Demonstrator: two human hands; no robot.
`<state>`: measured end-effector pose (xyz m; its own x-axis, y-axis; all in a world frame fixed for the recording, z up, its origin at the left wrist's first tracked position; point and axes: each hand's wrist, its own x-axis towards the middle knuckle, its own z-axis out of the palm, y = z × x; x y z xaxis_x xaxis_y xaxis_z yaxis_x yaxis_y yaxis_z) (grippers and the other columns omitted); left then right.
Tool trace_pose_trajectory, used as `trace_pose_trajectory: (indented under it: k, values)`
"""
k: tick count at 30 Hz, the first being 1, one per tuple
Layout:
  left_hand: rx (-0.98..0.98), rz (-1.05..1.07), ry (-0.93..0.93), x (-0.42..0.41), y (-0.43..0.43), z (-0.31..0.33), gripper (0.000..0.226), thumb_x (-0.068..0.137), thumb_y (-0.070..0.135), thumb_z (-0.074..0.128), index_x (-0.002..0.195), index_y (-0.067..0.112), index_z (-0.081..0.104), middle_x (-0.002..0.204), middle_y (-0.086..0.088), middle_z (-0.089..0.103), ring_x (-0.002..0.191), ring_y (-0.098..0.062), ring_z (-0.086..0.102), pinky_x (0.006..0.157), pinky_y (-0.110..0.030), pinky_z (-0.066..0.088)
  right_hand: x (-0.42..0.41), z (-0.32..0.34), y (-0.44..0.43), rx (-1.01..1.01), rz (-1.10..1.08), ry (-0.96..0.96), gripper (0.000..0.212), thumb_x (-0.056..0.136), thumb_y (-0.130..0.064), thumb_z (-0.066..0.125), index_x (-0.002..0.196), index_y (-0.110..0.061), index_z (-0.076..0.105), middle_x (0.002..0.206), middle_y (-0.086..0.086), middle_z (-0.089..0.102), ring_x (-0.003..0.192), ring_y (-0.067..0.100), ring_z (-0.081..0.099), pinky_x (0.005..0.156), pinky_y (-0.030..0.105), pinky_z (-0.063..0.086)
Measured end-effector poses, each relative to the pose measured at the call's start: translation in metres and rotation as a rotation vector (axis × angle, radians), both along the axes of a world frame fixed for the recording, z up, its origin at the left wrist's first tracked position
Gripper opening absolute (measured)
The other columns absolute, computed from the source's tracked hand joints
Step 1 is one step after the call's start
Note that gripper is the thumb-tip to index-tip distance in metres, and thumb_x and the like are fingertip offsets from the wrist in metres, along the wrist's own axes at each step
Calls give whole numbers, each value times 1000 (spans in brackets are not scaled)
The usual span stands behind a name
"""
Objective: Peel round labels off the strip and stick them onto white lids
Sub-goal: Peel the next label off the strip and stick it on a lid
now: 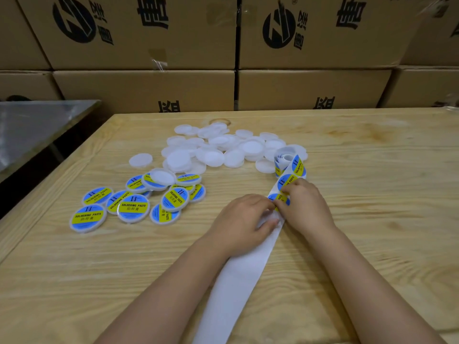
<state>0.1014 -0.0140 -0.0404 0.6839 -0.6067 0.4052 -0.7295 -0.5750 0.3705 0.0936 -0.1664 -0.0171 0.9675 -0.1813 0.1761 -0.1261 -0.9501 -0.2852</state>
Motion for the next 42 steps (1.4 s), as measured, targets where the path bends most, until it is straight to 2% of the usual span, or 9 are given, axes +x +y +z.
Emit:
trace_pose_trajectory:
  k: [6, 16, 21, 23, 25, 29, 33, 38, 42]
  values:
    - [1, 3, 47, 2, 1, 0, 29, 91, 20, 51, 119, 12, 59, 122, 2, 61, 113, -17, 53, 96, -32, 38, 2, 0, -4, 52, -7, 21, 32, 88, -29, 61, 113, -10, 65, 121, 12, 55, 114, 30, 47, 94, 37, 41]
    - [1, -27, 23, 3, 2, -2, 29, 87, 20, 56, 114, 11, 62, 119, 1, 63, 111, -18, 54, 95, -33, 39, 5, 0, -7, 227, -80, -57, 31, 79, -24, 72, 106, -13, 62, 109, 9, 63, 105, 28, 55, 83, 36, 46]
    - [7, -39, 1, 3, 0, -1, 25, 88, 20, 57, 110, 10, 63, 118, -1, 64, 112, -20, 55, 94, -31, 39, 1, 1, -2, 14, -89, -114, 19, 85, -23, 62, 102, -14, 60, 95, 8, 66, 90, 31, 58, 69, 33, 45]
    - [2, -34, 6, 3, 1, -1, 25, 88, 20, 57, 109, 9, 64, 117, 0, 64, 110, -20, 55, 94, -31, 39, 2, 0, -2, -189, -51, -118, 18, 90, -24, 54, 102, -15, 64, 97, 7, 67, 91, 29, 58, 73, 33, 45]
    - [1, -31, 8, 4, 1, -1, 24, 88, 20, 57, 108, 9, 64, 116, 0, 64, 110, -19, 55, 93, -31, 39, 3, 0, -3, -242, -19, -102, 20, 92, -24, 50, 100, -14, 66, 100, 6, 66, 94, 27, 57, 75, 33, 44]
    - [3, -28, 5, 3, 1, 0, 23, 88, 21, 56, 106, 10, 64, 114, 0, 65, 109, -19, 55, 92, -32, 39, 2, 1, -1, 37, -70, -116, 27, 91, -34, 53, 80, -12, 64, 82, 9, 64, 80, 30, 57, 60, 30, 38]
    - [3, -30, 6, 2, 1, 2, 19, 87, 21, 54, 99, 10, 64, 105, -1, 66, 102, -20, 56, 87, -36, 40, -2, 6, 5, 211, -116, -162, 53, 87, -52, 51, 51, -15, 43, 54, 4, 49, 67, 29, 50, 52, 31, 29]
    - [-18, 10, 5, 0, 0, 2, 22, 87, 23, 58, 104, 12, 67, 110, 1, 62, 99, -19, 57, 86, -32, 42, -1, 10, 9, 391, -176, -201, 63, 91, -54, 41, 45, -11, 35, 50, 9, 43, 64, 31, 45, 50, 34, 25]
    - [-45, 30, 23, -1, 1, 3, 23, 87, 22, 58, 106, 13, 67, 111, 1, 60, 100, -18, 56, 85, -31, 42, -1, 11, 6, 685, -167, -280, 62, 93, -45, 47, 63, 9, 55, 65, 23, 56, 69, 34, 49, 60, 38, 37]
